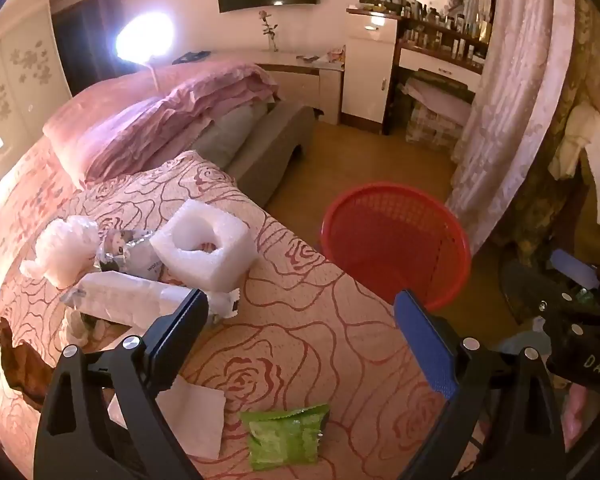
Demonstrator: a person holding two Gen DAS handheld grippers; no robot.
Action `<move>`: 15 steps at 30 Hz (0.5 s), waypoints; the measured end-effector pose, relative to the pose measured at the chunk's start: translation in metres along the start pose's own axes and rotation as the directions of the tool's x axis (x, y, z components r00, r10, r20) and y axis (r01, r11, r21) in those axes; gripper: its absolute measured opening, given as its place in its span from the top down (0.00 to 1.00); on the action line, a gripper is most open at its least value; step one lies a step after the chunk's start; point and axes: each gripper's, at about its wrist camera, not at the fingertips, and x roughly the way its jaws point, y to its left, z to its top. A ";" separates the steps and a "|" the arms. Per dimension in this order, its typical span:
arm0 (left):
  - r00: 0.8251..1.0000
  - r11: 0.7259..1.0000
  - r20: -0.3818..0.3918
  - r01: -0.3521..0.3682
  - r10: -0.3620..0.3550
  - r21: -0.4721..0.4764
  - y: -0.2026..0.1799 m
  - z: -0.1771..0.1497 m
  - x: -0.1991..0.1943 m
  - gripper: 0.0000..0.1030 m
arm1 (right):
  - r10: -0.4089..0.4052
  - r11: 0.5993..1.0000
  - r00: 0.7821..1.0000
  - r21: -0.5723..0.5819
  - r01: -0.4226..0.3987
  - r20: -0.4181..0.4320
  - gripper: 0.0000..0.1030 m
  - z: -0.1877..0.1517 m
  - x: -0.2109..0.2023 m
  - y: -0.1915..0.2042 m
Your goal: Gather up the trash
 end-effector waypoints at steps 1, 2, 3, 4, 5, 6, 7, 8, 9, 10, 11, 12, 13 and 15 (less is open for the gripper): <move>1.000 1.000 0.000 0.000 0.000 -0.001 0.000 0.000 0.000 0.12 | -0.001 1.000 1.000 0.000 0.001 -0.002 0.07 0.000 0.000 0.000; 1.000 1.000 -0.002 0.002 -0.002 -0.001 0.000 0.000 0.000 0.12 | -0.003 1.000 1.000 0.001 0.003 -0.001 0.07 0.000 0.000 0.000; 1.000 1.000 -0.003 0.001 -0.001 -0.001 0.000 0.000 0.000 0.12 | -0.003 1.000 1.000 0.001 0.003 0.000 0.07 0.000 0.000 0.000; 1.000 1.000 -0.004 0.000 0.000 0.000 0.000 0.000 0.000 0.12 | -0.004 1.000 1.000 0.001 0.004 0.000 0.07 0.000 0.000 0.000; 1.000 1.000 -0.005 -0.002 0.002 -0.001 -0.001 0.000 0.001 0.12 | -0.004 1.000 1.000 -0.001 0.004 0.000 0.07 0.004 0.001 0.003; 1.000 1.000 -0.007 -0.003 0.003 -0.001 -0.001 -0.001 0.001 0.12 | -0.007 1.000 1.000 -0.003 0.007 0.001 0.07 0.004 0.001 0.004; 1.000 1.000 -0.010 -0.004 0.004 -0.002 -0.001 -0.001 0.002 0.12 | -0.008 1.000 1.000 -0.004 0.008 0.000 0.07 0.004 0.002 0.004; 1.000 1.000 -0.012 -0.005 0.005 -0.002 -0.001 -0.001 0.003 0.12 | -0.009 1.000 1.000 -0.004 0.009 -0.001 0.07 0.004 0.002 0.005; 1.000 1.000 -0.013 -0.005 0.005 -0.003 -0.002 -0.001 0.004 0.12 | -0.010 1.000 1.000 -0.005 0.010 0.000 0.07 0.004 0.002 0.005; 1.000 1.000 -0.016 -0.007 0.007 -0.003 -0.003 -0.001 0.004 0.12 | -0.012 1.000 1.000 0.000 0.012 -0.004 0.07 0.008 0.004 0.005; 1.000 1.000 -0.018 -0.008 0.008 -0.004 -0.003 -0.001 0.005 0.12 | -0.015 1.000 1.000 -0.001 0.015 -0.004 0.06 0.009 0.005 0.005; 1.000 1.000 -0.020 -0.009 0.009 -0.005 -0.004 -0.001 0.006 0.12 | -0.017 1.000 1.000 0.000 0.017 -0.005 0.06 0.009 0.006 0.005; 1.000 1.000 -0.019 -0.007 0.007 -0.007 -0.004 0.000 0.005 0.12 | -0.017 1.000 1.000 0.001 0.017 -0.007 0.06 0.010 0.007 0.006; 1.000 1.000 -0.014 0.000 0.000 -0.012 0.006 0.001 0.004 0.12 | -0.017 1.000 1.000 0.002 0.017 -0.011 0.07 0.011 0.009 0.006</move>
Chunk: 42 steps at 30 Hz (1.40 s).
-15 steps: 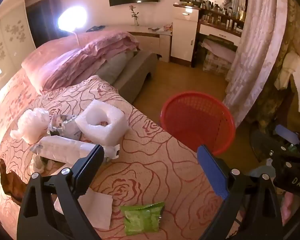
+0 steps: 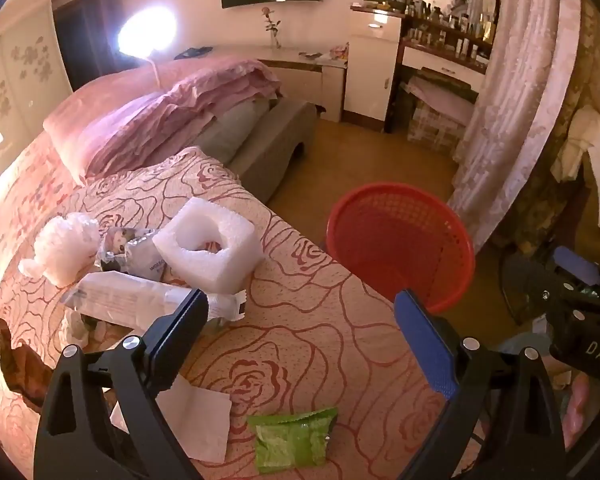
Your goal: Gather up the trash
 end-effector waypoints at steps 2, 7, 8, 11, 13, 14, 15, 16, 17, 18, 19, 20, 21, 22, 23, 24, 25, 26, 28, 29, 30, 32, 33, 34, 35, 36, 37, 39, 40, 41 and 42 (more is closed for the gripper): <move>1.000 1.000 -0.004 -0.002 0.002 -0.001 0.001 0.000 0.003 0.12 | 0.002 1.000 1.000 -0.001 -0.002 -0.004 0.07 0.001 0.001 0.002; 1.000 1.000 -0.009 -0.001 0.001 -0.002 0.002 0.000 0.007 0.12 | -0.001 1.000 1.000 0.009 0.001 -0.017 0.07 -0.004 0.003 -0.006; 1.000 1.000 -0.010 -0.001 0.001 -0.002 0.002 0.000 0.008 0.12 | -0.002 1.000 1.000 0.011 0.002 -0.020 0.07 -0.004 0.003 -0.007; 1.000 1.000 -0.012 0.000 0.000 -0.005 0.002 0.000 0.008 0.12 | -0.001 1.000 1.000 0.014 0.002 -0.026 0.07 -0.006 0.004 -0.009; 1.000 1.000 -0.016 -0.002 0.002 -0.005 0.003 0.000 0.010 0.12 | -0.002 1.000 1.000 0.015 0.003 -0.028 0.07 -0.007 0.004 -0.010; 1.000 1.000 -0.018 -0.002 0.002 -0.005 0.002 0.000 0.011 0.12 | -0.003 1.000 1.000 0.016 0.003 -0.029 0.06 -0.009 0.003 -0.012; 1.000 1.000 -0.019 -0.002 0.002 -0.004 0.002 0.000 0.012 0.12 | -0.003 1.000 0.999 0.013 0.004 -0.036 0.06 -0.002 0.007 -0.007; 1.000 1.000 -0.019 -0.003 0.003 -0.003 0.002 0.000 0.012 0.12 | -0.003 1.000 0.999 0.014 0.004 -0.037 0.07 -0.002 0.007 -0.007; 1.000 1.000 -0.020 -0.004 0.003 -0.003 0.002 0.000 0.012 0.12 | -0.002 1.000 0.999 0.013 0.003 -0.038 0.07 -0.003 0.008 -0.007; 1.000 1.000 -0.020 -0.003 0.003 -0.003 0.002 0.000 0.012 0.12 | -0.002 1.000 0.999 0.013 0.002 -0.039 0.07 -0.003 0.008 -0.007; 1.000 1.000 -0.020 -0.003 0.003 -0.004 0.002 0.000 0.012 0.12 | -0.002 1.000 0.999 0.012 0.002 -0.040 0.06 -0.004 0.008 -0.007; 1.000 1.000 -0.021 -0.003 0.003 -0.004 0.002 0.000 0.013 0.12 | -0.002 1.000 0.999 0.011 0.002 -0.041 0.07 -0.004 0.008 -0.007; 1.000 1.000 -0.022 -0.004 0.004 -0.004 0.002 0.000 0.013 0.12 | -0.001 1.000 0.999 0.011 0.001 -0.042 0.07 -0.005 0.008 -0.008; 1.000 1.000 -0.022 -0.004 0.004 -0.004 0.002 0.000 0.013 0.12 | -0.001 1.000 0.999 0.011 0.001 -0.043 0.07 -0.005 0.008 -0.008; 1.000 1.000 -0.023 -0.005 0.005 -0.004 0.002 0.000 0.014 0.12 | 0.000 1.000 0.999 0.011 0.001 -0.043 0.06 -0.005 0.008 -0.008; 1.000 1.000 -0.022 -0.003 0.003 -0.004 0.002 0.000 0.013 0.12 | -0.003 1.000 0.999 0.013 0.004 -0.042 0.06 -0.004 0.009 -0.006; 1.000 1.000 -0.021 -0.003 0.003 -0.003 0.002 0.000 0.014 0.12 | -0.003 1.000 0.999 0.013 0.004 -0.042 0.07 -0.004 0.009 -0.006; 1.000 1.000 -0.022 -0.004 0.004 -0.003 0.002 0.000 0.014 0.12 | -0.003 1.000 0.999 0.011 0.003 -0.042 0.06 -0.004 0.009 -0.006; 1.000 1.000 -0.023 -0.002 0.002 -0.006 0.003 0.000 0.014 0.12 | -0.004 1.000 0.999 0.010 0.004 -0.042 0.06 -0.005 0.009 -0.006; 1.000 1.000 -0.022 -0.002 0.002 -0.006 0.003 0.000 0.014 0.12 | -0.004 1.000 0.999 0.010 0.004 -0.043 0.06 -0.005 0.010 -0.006; 1.000 1.000 -0.022 -0.004 0.004 -0.005 0.002 0.000 0.014 0.12 | -0.003 1.000 0.999 0.010 0.004 -0.043 0.06 -0.006 0.010 -0.006; 1.000 1.000 -0.022 -0.004 0.004 -0.003 0.002 0.000 0.014 0.12 | -0.003 1.000 0.999 0.012 0.004 -0.044 0.07 -0.005 0.009 -0.007; 1.000 1.000 -0.022 -0.003 0.003 -0.004 0.003 0.000 0.014 0.12 | -0.002 1.000 0.999 0.012 0.003 -0.044 0.07 -0.004 0.009 -0.007; 1.000 1.000 -0.022 -0.004 0.003 -0.003 0.003 0.000 0.014 0.12 | -0.002 1.000 0.999 0.012 0.003 -0.043 0.07 -0.005 0.009 -0.007; 1.000 1.000 -0.022 -0.004 0.004 -0.003 0.003 0.001 0.014 0.12 | -0.003 1.000 0.999 0.011 0.003 -0.042 0.06 -0.005 0.009 -0.006; 1.000 1.000 -0.022 -0.003 0.003 -0.004 0.003 0.001 0.014 0.12 | -0.002 1.000 0.999 0.012 0.003 -0.042 0.06 -0.004 0.009 -0.006; 1.000 1.000 -0.022 -0.002 0.002 -0.003 0.003 0.001 0.014 0.12 | -0.002 1.000 0.999 0.012 0.002 -0.043 0.07 -0.004 0.009 -0.006; 1.000 1.000 -0.022 -0.003 0.003 -0.004 0.003 0.001 0.014 0.12 | -0.003 1.000 0.999 0.012 0.004 -0.042 0.07 -0.004 0.009 -0.006; 1.000 1.000 -0.023 -0.003 0.003 -0.003 0.003 0.001 0.014 0.12 | -0.004 1.000 0.999 0.012 0.004 -0.043 0.07 -0.004 0.009 -0.006; 1.000 1.000 -0.023 -0.004 0.004 -0.003 0.003 0.000 0.015 0.12 | -0.004 1.000 0.999 0.013 0.004 -0.044 0.07 -0.004 0.010 -0.006; 1.000 1.000 -0.023 -0.004 0.004 -0.003 0.002 0.000 0.014 0.12 | -0.002 1.000 0.999 0.013 0.003 -0.044 0.07 -0.004 0.009 -0.006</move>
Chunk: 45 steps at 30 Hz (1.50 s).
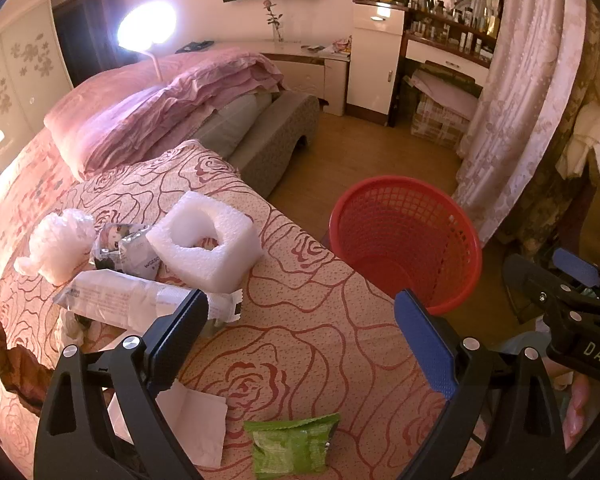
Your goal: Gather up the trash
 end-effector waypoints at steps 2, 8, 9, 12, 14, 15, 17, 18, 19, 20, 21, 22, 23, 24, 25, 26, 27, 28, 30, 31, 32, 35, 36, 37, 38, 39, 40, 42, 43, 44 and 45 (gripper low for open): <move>1.000 1.000 0.000 0.000 0.000 -0.001 0.000 0.000 0.000 0.12 | -0.002 1.000 1.000 0.001 0.002 0.000 0.07 0.000 0.000 0.000; 1.000 1.000 0.000 -0.001 0.001 0.000 0.000 0.000 0.000 0.12 | -0.003 1.000 1.000 0.004 0.003 0.000 0.06 -0.003 0.002 0.000; 1.000 1.000 0.000 -0.002 0.002 0.000 0.000 0.000 0.001 0.12 | -0.004 1.000 1.000 0.005 0.004 0.001 0.07 -0.004 0.002 0.001; 1.000 1.000 -0.001 0.000 0.000 0.000 0.000 0.000 0.000 0.12 | -0.004 1.000 1.000 0.008 0.004 -0.002 0.07 -0.004 0.004 -0.001; 1.000 1.000 -0.001 -0.001 0.001 0.000 0.000 0.000 0.000 0.12 | -0.005 1.000 1.000 0.009 0.005 -0.001 0.07 -0.005 0.004 -0.002; 1.000 1.000 -0.001 0.000 0.000 0.000 0.000 0.000 0.000 0.12 | -0.005 1.000 1.000 0.011 0.005 -0.003 0.07 -0.005 0.004 -0.003; 1.000 1.000 -0.001 -0.001 0.001 0.001 -0.001 0.000 0.000 0.12 | -0.005 1.000 1.000 0.014 0.005 -0.006 0.07 -0.005 0.003 -0.004; 1.000 1.000 -0.001 -0.001 0.001 0.001 -0.001 0.000 0.000 0.12 | -0.006 1.000 1.000 0.015 0.006 -0.007 0.06 -0.005 0.003 -0.005; 1.000 1.000 -0.002 -0.001 0.001 0.001 -0.001 0.000 0.000 0.12 | -0.006 1.000 1.000 0.017 0.006 -0.009 0.06 -0.005 0.003 -0.005; 1.000 1.000 -0.002 -0.001 0.001 0.001 -0.001 0.000 0.000 0.12 | -0.006 1.000 1.000 0.018 0.006 -0.010 0.06 -0.005 0.004 -0.006; 1.000 1.000 -0.001 -0.002 0.002 0.001 -0.001 0.000 0.000 0.12 | -0.005 1.000 1.000 0.019 0.005 -0.012 0.06 -0.003 0.003 -0.008; 1.000 1.000 -0.001 -0.002 0.002 0.001 -0.001 0.000 0.000 0.12 | -0.005 1.000 1.000 0.020 0.006 -0.012 0.06 -0.004 0.003 -0.009; 1.000 1.000 -0.002 -0.002 0.002 0.000 -0.001 0.000 0.000 0.12 | -0.006 1.000 1.000 0.021 0.006 -0.013 0.07 -0.004 0.003 -0.009; 1.000 1.000 -0.002 -0.001 0.001 0.000 -0.001 0.000 0.000 0.12 | -0.006 1.000 1.000 0.022 0.006 -0.014 0.07 -0.003 0.003 -0.010; 1.000 1.000 -0.002 -0.002 0.002 0.001 -0.001 0.000 0.000 0.12 | -0.005 1.000 1.000 0.022 0.006 -0.016 0.07 -0.003 0.003 -0.010; 1.000 1.000 -0.002 -0.003 0.003 0.000 -0.001 0.000 0.000 0.12 | -0.005 1.000 1.000 0.023 0.006 -0.016 0.06 -0.004 0.003 -0.010; 1.000 1.000 -0.002 -0.002 0.002 0.000 -0.001 0.000 0.000 0.12 | -0.005 1.000 1.000 0.024 0.006 -0.017 0.06 -0.002 0.004 -0.012; 1.000 1.000 -0.001 -0.002 0.002 0.000 -0.002 -0.001 0.000 0.12 | -0.005 1.000 1.000 0.025 0.006 -0.018 0.06 -0.002 0.004 -0.013; 1.000 1.000 -0.002 -0.003 0.003 0.000 -0.002 -0.001 0.000 0.12 | -0.006 1.000 1.000 0.025 0.007 -0.018 0.06 -0.002 0.004 -0.013; 1.000 1.000 -0.002 -0.003 0.003 0.000 -0.002 -0.001 0.000 0.12 | -0.006 1.000 1.000 0.025 0.007 -0.018 0.07 -0.002 0.004 -0.013; 1.000 1.000 -0.002 -0.002 0.002 -0.001 -0.002 -0.001 0.001 0.12 | -0.007 1.000 1.000 0.026 0.008 -0.019 0.06 -0.002 0.004 -0.013; 1.000 1.000 -0.001 -0.003 0.003 0.000 -0.002 -0.001 0.000 0.12 | -0.008 1.000 1.000 0.026 0.008 -0.020 0.06 -0.003 0.005 -0.014; 1.000 1.000 -0.001 -0.002 0.002 0.001 -0.002 -0.001 0.000 0.12 | -0.007 1.000 1.000 0.026 0.008 -0.020 0.07 -0.003 0.005 -0.014; 1.000 1.000 -0.002 -0.002 0.002 0.001 -0.002 -0.001 0.000 0.12 | -0.007 1.000 1.000 0.026 0.007 -0.020 0.07 -0.003 0.005 -0.015; 1.000 1.000 -0.002 -0.003 0.003 0.000 -0.002 -0.001 0.001 0.12 | -0.007 1.000 1.000 0.026 0.008 -0.020 0.06 -0.003 0.005 -0.014; 1.000 1.000 -0.002 -0.004 0.004 0.000 -0.002 -0.001 0.001 0.12 | -0.007 1.000 1.000 0.026 0.008 -0.021 0.06 -0.003 0.005 -0.014; 1.000 1.000 -0.003 -0.003 0.003 -0.001 -0.002 -0.001 0.000 0.12 | -0.007 1.000 1.000 0.026 0.008 -0.021 0.06 -0.003 0.005 -0.014; 1.000 1.000 -0.002 -0.008 0.008 -0.004 0.000 -0.003 0.000 0.12 | -0.008 1.000 1.000 0.023 0.008 -0.021 0.06 -0.003 0.005 -0.014; 1.000 1.000 -0.001 -0.012 0.012 -0.009 0.002 -0.004 -0.001 0.12 | -0.007 1.000 1.000 0.021 0.008 -0.022 0.06 -0.004 0.005 -0.014; 1.000 1.000 0.001 -0.017 0.017 -0.020 0.007 -0.005 -0.002 0.12 | -0.007 1.000 1.000 0.019 0.007 -0.022 0.06 -0.005 0.006 -0.012; 1.000 0.999 0.002 -0.020 0.020 -0.028 0.010 -0.006 -0.004 0.12 | -0.005 1.000 1.000 0.014 0.005 -0.025 0.06 -0.006 0.007 -0.012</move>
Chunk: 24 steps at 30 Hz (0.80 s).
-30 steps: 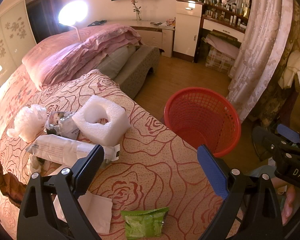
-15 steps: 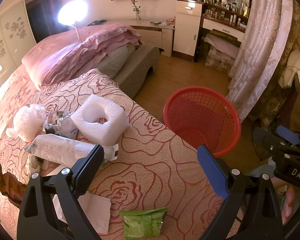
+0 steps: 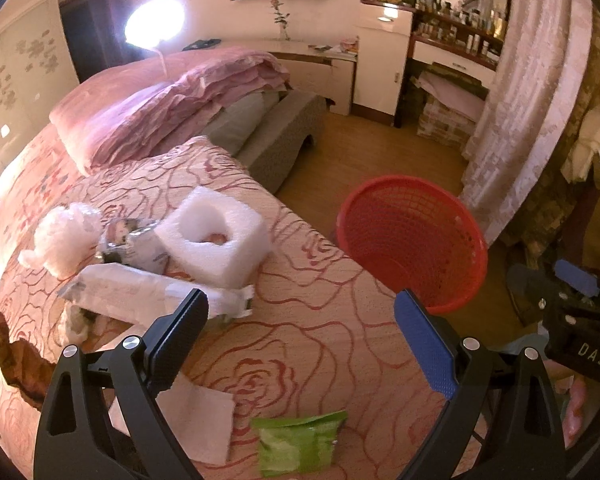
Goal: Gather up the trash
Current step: 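Grasp the black plastic bag with the left tool while the right tool grasps the green wrapper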
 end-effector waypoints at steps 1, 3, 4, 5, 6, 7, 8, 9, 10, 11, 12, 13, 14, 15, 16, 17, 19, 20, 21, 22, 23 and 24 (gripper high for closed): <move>1.000 1.000 0.000 -0.004 0.004 -0.010 0.005 0.000 -0.001 0.12 | 0.003 1.000 1.000 -0.006 -0.003 -0.003 0.06 -0.001 0.001 0.002; 1.000 0.999 -0.002 -0.010 0.010 -0.035 0.018 -0.001 -0.004 0.12 | 0.012 1.000 1.000 -0.021 -0.012 -0.013 0.06 -0.005 0.004 0.007; 1.000 0.999 -0.002 -0.013 0.013 -0.046 0.025 -0.002 -0.007 0.12 | 0.019 0.999 1.000 -0.027 -0.019 -0.018 0.06 -0.006 0.005 0.010; 1.000 0.998 0.001 -0.019 0.019 -0.061 0.035 -0.003 -0.011 0.12 | 0.025 0.999 0.999 -0.035 -0.026 -0.024 0.06 -0.007 0.006 0.014; 1.000 0.997 0.005 -0.023 0.023 -0.070 0.040 -0.002 -0.016 0.12 | 0.034 0.998 0.999 -0.046 -0.036 -0.029 0.07 -0.008 0.007 0.018; 0.999 0.996 0.012 -0.029 0.030 -0.082 0.049 -0.003 -0.020 0.12 | 0.043 0.997 0.999 -0.059 -0.045 -0.032 0.06 -0.009 0.008 0.022; 0.999 0.995 0.018 -0.035 0.037 -0.094 0.056 -0.003 -0.025 0.12 | 0.050 0.996 0.998 -0.069 -0.052 -0.035 0.06 -0.009 0.008 0.027; 0.999 0.993 0.028 -0.042 0.046 -0.111 0.068 -0.003 -0.031 0.12 | 0.060 0.995 0.997 -0.083 -0.063 -0.038 0.06 -0.010 0.009 0.032; 0.998 0.991 0.037 -0.048 0.053 -0.128 0.078 -0.004 -0.037 0.12 | 0.068 0.993 0.997 -0.092 -0.072 -0.042 0.06 -0.010 0.010 0.035; 0.997 0.989 0.042 -0.054 0.060 -0.140 0.085 -0.004 -0.042 0.12 | 0.078 0.992 0.996 -0.101 -0.082 -0.047 0.06 -0.010 0.011 0.039; 0.996 0.986 0.048 -0.061 0.069 -0.156 0.095 -0.006 -0.048 0.12 | 0.088 0.989 0.995 -0.111 -0.094 -0.052 0.06 -0.011 0.012 0.044; 0.996 0.983 0.051 -0.068 0.078 -0.168 0.105 -0.006 -0.052 0.12 | 0.098 0.987 0.994 -0.123 -0.104 -0.057 0.06 -0.012 0.012 0.048; 0.995 0.981 0.052 -0.077 0.087 -0.178 0.113 -0.008 -0.057 0.12 | 0.107 0.984 0.992 -0.134 -0.114 -0.062 0.06 -0.013 0.013 0.052; 0.994 0.977 0.051 -0.087 0.099 -0.192 0.125 -0.013 -0.062 0.12 | 0.117 0.981 0.991 -0.149 -0.126 -0.067 0.06 -0.013 0.014 0.057; 0.993 0.975 0.048 -0.092 0.104 -0.200 0.129 -0.015 -0.066 0.12 | 0.126 0.978 0.989 -0.160 -0.136 -0.072 0.06 -0.014 0.014 0.061; 0.993 0.974 0.045 -0.096 0.107 -0.206 0.138 -0.019 -0.071 0.12 | 0.136 0.974 0.988 -0.169 -0.148 -0.079 0.06 -0.015 0.015 0.064; 0.993 0.973 0.039 -0.102 0.113 -0.208 0.147 -0.025 -0.077 0.12 | 0.154 0.968 0.984 -0.187 -0.169 -0.092 0.07 -0.017 0.016 0.073; 0.993 0.972 0.032 -0.108 0.117 -0.211 0.153 -0.032 -0.081 0.12 | 0.163 0.963 0.982 -0.198 -0.180 -0.098 0.06 -0.017 0.017 0.076; 0.993 0.971 0.025 -0.107 0.115 -0.216 0.156 -0.036 -0.083 0.12 | 0.170 0.959 0.980 -0.211 -0.189 -0.105 0.06 -0.019 0.017 0.080; 0.994 0.970 0.018 -0.105 0.111 -0.219 0.158 -0.040 -0.085 0.12 | 0.175 0.955 0.978 -0.222 -0.195 -0.110 0.06 -0.019 0.017 0.083; 0.995 0.970 0.009 -0.096 0.100 -0.222 0.161 -0.047 -0.087 0.12 | 0.182 0.950 0.976 -0.237 -0.205 -0.117 0.07 -0.020 0.018 0.087; 0.996 0.971 -0.001 -0.087 0.089 -0.225 0.161 -0.052 -0.086 0.12 | 0.187 0.946 0.975 -0.246 -0.212 -0.122 0.06 -0.021 0.018 0.089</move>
